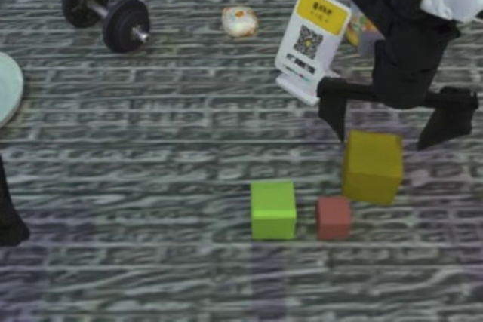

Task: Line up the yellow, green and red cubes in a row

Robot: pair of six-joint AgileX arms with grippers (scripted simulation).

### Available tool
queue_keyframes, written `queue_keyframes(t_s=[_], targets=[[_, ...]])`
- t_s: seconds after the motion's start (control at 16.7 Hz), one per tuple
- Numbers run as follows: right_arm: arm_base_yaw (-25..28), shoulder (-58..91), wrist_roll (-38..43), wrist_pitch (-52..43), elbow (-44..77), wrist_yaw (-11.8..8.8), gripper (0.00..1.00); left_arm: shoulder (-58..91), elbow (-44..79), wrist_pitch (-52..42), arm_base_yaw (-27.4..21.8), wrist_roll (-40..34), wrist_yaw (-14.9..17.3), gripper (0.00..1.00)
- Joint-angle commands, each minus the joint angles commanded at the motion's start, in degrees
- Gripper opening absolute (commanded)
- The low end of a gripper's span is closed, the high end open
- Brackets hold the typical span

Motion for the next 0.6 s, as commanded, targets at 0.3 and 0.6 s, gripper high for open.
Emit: queue_keyframes(t_s=[0.3,0.6], targets=[[0.3,1.2,0.4,-0.7,1.3,0.0,1.00,-1.6,-1.0,1.1,0.4,1.1,0.1,1.00],[0.2,2.6,0.3,3.5,-1.6,0.0,1.00,-1.6,-1.0,1.1,0.4,1.1,0.1,1.00]])
